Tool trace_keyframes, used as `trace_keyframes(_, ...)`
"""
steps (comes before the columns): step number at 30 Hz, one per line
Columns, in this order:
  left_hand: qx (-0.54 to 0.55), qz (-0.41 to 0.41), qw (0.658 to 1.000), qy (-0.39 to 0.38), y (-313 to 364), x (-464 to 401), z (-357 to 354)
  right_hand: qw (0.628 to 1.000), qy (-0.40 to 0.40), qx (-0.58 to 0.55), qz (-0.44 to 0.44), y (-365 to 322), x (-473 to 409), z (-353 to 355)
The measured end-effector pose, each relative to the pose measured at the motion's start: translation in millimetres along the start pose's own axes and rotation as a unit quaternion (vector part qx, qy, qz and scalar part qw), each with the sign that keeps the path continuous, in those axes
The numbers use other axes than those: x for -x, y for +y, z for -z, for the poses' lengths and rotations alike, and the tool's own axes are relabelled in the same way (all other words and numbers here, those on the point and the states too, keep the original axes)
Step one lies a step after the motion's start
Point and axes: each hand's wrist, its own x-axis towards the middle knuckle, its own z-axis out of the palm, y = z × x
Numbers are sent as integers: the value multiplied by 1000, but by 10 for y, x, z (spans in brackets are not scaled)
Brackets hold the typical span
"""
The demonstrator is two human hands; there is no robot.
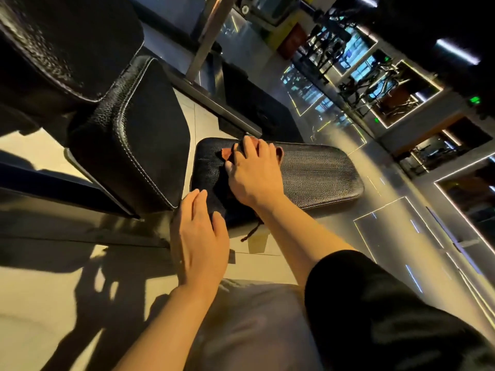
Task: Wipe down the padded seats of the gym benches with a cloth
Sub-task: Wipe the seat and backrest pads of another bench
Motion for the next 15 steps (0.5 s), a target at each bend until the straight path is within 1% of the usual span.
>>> trace_keyframes(4,8,32,999,-12,-96,39,9,998,5,-15,57,-455,-3,-15)
trace_keyframes(7,1,57,998,-11,-158,111,36,995,3,-28,94,-593,89,27)
trace_keyframes(9,-5,57,998,-12,-145,163,50,992,-5,-45,115,-564,190,46)
trace_keyframes(11,-6,40,999,-15,-95,224,62,991,-11,-55,121,-460,288,38)
trace_keyframes(13,10,12,1000,-14,-47,290,77,992,-10,-52,116,-295,396,52)
trace_keyframes(15,33,-1,999,-13,-28,347,89,995,5,-44,92,-12,489,80)
